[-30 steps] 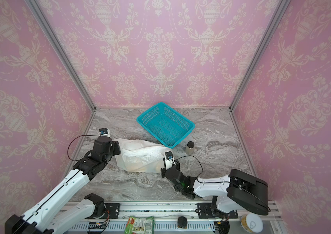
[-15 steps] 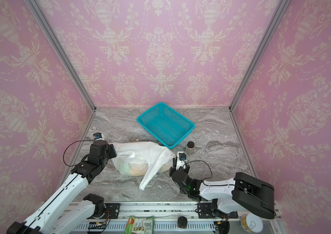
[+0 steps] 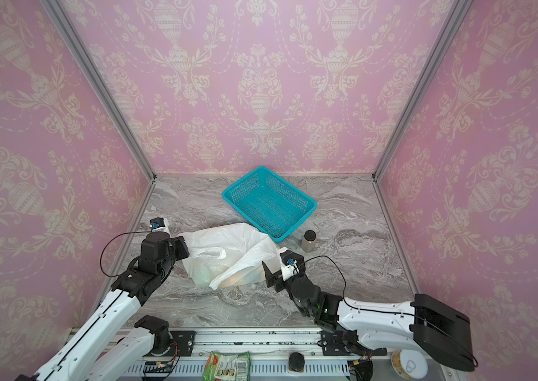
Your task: Untie the knot of the plastic bag and take out the fruit
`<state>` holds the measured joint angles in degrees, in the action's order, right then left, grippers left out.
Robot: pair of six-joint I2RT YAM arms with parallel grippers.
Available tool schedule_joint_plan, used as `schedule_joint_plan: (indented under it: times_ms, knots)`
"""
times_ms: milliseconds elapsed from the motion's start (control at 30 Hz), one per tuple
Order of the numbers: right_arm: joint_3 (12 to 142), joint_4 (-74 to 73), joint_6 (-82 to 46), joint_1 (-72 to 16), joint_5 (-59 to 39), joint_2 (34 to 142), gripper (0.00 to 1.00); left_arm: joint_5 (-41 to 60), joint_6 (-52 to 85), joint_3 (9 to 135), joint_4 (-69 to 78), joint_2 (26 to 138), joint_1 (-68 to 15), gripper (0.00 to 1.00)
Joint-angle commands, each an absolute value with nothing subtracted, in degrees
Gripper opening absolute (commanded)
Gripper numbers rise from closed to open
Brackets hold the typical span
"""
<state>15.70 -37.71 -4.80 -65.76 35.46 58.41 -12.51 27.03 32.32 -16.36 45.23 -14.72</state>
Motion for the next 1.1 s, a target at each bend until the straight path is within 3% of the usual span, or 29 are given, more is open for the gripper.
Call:
schedule_joint_plan:
  times_ms: [0,200,400,633,933,1067]
  knots:
    - [19.7,-30.6,7.2,-66.1,29.6,56.9,1.00,-12.4,27.2,32.8,-16.9,44.7,-14.2,0.00]
    - [30.3,-12.0,10.0,-66.3,30.4,62.8,1.00,-11.9,27.2,32.0,-15.7,44.3,-14.2,0.00]
    - [37.9,-4.7,12.6,-67.4,29.4,69.3,1.00,-12.5,26.9,33.3,-17.7,44.0,-14.2,0.00]
    - [42.4,-3.9,16.6,-69.5,30.2,77.0,1.00,-12.4,27.0,32.7,-17.2,42.8,-14.2,0.00]
    - [50.4,-12.0,21.4,-70.0,40.7,91.0,1.00,-11.5,27.3,31.9,-16.1,42.7,-14.2,0.00]
    - [54.0,-13.7,21.3,-69.7,40.8,93.5,1.00,-11.8,27.0,32.8,-17.6,42.8,-14.1,0.00]
